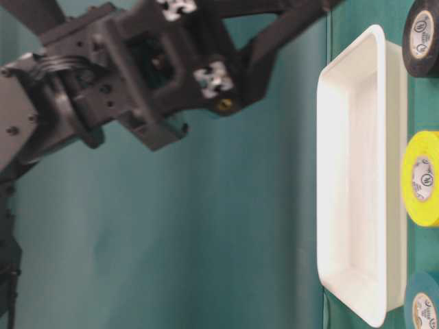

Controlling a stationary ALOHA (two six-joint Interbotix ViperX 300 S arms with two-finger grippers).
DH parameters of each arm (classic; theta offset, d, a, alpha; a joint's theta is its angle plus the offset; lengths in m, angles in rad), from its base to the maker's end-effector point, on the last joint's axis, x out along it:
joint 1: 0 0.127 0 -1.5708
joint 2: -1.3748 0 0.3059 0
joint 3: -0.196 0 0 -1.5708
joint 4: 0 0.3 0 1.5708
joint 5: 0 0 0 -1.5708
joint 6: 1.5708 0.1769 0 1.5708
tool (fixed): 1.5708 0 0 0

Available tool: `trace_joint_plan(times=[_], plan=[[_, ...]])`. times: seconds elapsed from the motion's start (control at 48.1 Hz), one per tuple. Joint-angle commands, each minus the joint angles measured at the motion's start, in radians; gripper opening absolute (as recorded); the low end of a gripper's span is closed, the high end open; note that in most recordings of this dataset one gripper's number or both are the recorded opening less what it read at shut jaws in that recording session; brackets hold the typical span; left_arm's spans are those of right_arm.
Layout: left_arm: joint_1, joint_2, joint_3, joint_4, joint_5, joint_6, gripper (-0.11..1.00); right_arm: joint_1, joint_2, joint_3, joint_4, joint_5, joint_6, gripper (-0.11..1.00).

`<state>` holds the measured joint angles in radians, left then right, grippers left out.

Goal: Place the tape from the fixed location into the white case.
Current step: 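Rotate the left gripper downward and lower it over the white tape roll, then close the left gripper fingers inside the white roll's core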

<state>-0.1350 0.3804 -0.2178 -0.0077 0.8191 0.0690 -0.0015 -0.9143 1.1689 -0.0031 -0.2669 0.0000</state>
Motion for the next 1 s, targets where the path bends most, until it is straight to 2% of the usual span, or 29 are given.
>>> trace_joint_plan(times=[0.0, 0.25, 0.977], plan=[[0.0, -0.009, -0.002, 0.002, -0.029, -0.002, 0.99, -0.002, 0.006, -0.025, -0.002, -0.003, 0.002, 0.0], [-0.002, 0.038, 0.017, 0.002, -0.089, 0.003, 0.99, -0.002, 0.006, -0.026, -0.002, -0.003, 0.002, 0.0], [-0.009, 0.153, 0.029, 0.002, -0.143, 0.003, 0.99, -0.002, 0.006, -0.025, -0.002, 0.005, 0.0, 0.0]])
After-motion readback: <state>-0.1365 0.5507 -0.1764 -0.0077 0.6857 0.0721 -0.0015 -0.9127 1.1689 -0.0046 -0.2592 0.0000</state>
